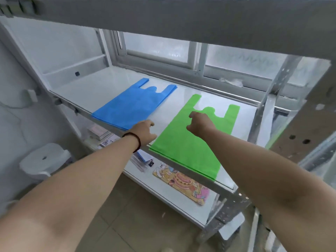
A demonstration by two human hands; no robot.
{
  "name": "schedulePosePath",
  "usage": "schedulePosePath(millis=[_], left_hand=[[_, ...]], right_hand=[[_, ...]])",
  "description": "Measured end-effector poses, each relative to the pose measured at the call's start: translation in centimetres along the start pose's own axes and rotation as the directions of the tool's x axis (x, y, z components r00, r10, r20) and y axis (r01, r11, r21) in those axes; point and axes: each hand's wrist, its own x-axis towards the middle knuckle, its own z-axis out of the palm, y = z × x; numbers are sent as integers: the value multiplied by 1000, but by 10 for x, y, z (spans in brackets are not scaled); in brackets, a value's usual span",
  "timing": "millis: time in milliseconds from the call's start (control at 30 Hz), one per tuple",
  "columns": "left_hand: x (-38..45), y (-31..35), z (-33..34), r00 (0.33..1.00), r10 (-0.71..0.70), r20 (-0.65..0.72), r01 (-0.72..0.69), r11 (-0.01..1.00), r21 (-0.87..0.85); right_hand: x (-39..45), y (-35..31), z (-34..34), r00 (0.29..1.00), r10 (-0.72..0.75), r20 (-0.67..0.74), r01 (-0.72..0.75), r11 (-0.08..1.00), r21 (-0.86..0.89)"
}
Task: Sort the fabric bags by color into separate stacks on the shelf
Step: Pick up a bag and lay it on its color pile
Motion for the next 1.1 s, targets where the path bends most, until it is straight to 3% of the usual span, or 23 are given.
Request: schedulePosePath(millis=[300,467,567,733,933,1100], left_hand=[[92,-6,26,998,37,51,-30,992,-119],[123,10,53,994,23,110,4,970,-243],[141,22,63,994,-43,101,63,977,-204],[156,40,81,969,-224,105,226,974,-11],[168,41,80,958,-202,202,209,978,-14],[164,31,69,916,-170,364,222,969,-106]], right_hand=[[70,47,9,931,329,-156,-336,942,-20],[80,97,12,760,617,-204,-622,782,44],[81,114,8,662,733,-154,-725,679,118],[90,130,15,639,766,-71,-757,642,123],[97,117,17,637,771,-15,-760,631,155],[94,118,15,641,766,43,-713,574,403]])
